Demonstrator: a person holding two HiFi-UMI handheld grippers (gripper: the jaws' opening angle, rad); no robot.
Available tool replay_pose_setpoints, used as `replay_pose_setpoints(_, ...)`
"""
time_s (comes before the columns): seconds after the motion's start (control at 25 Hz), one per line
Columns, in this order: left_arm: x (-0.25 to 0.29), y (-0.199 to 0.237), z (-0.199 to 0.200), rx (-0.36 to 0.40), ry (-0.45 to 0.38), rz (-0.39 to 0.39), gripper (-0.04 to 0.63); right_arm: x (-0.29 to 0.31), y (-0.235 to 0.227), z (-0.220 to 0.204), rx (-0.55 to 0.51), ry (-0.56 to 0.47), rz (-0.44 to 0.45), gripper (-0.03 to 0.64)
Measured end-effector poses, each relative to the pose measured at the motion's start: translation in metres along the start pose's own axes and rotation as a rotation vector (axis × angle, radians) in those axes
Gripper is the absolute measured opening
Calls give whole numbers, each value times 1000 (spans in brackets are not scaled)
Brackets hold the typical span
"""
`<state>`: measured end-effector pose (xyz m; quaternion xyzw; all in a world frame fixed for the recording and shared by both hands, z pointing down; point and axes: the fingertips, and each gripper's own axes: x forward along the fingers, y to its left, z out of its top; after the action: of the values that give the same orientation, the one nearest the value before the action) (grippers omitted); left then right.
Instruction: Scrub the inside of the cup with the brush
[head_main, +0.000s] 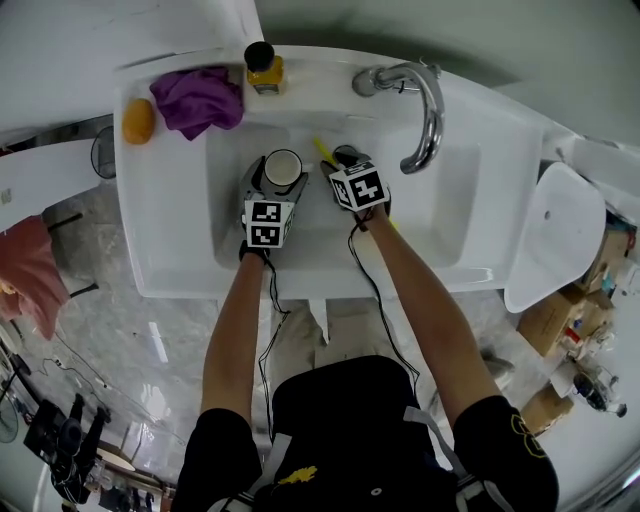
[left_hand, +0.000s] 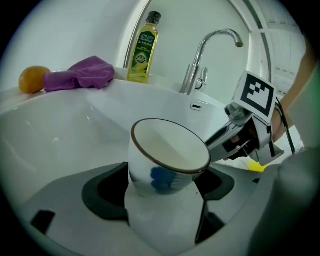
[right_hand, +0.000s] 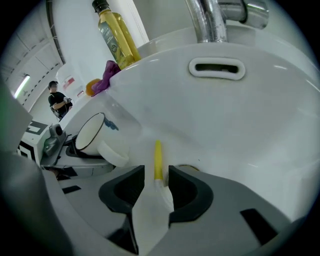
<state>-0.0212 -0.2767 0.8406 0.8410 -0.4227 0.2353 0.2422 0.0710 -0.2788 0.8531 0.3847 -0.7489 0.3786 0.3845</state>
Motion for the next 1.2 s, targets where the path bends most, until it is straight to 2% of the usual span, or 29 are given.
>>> replay_pose_setpoints(0.12, -14, -3, 2, -34, 28, 12, 407, -23, 3, -10, 11, -9, -22, 173)
replay_pose_setpoints(0.24, -34, -2, 10, -52, 31, 34, 407, -46, 16, -11, -38, -33, -54, 147)
replay_pose_setpoints(0.36, -62, -3, 22, -87, 8, 61, 405, -73, 39, -6, -118, -76, -89, 115)
replay_pose_setpoints(0.52, -113, -12, 49, -128, -59, 71, 393, -122, 81, 14, -140, -169, -89, 81)
replay_pose_setpoints(0.68, -169, -15, 87, -143, -135, 87, 272, -172, 114, 29, -149, -241, -90, 63)
replay_pose_setpoints(0.8, -210, -11, 116, -169, -188, 114, 191, -208, 120, 32, -129, -269, -124, 54)
replay_pose_setpoints(0.84, -224, -12, 122, -171, -193, 129, 156, -221, 121, 29, -100, -274, -139, 49)
replay_pose_setpoints(0.92, -242, -16, 124, -160, -159, 157, 40, -244, 122, 19, -24, -276, -160, 37)
replay_pose_setpoints(1.0, -249, -24, 125, -138, -118, 157, 25, -261, 124, 14, 32, -286, -173, 34)
replay_pose_setpoints(1.08, -259, -33, 129, -130, -112, 141, 18, -270, 134, 9, 67, -314, -163, 29)
replay_pose_setpoints(1.2, -270, -43, 138, -147, -124, 107, 17, -273, 145, 5, 55, -336, -142, 29)
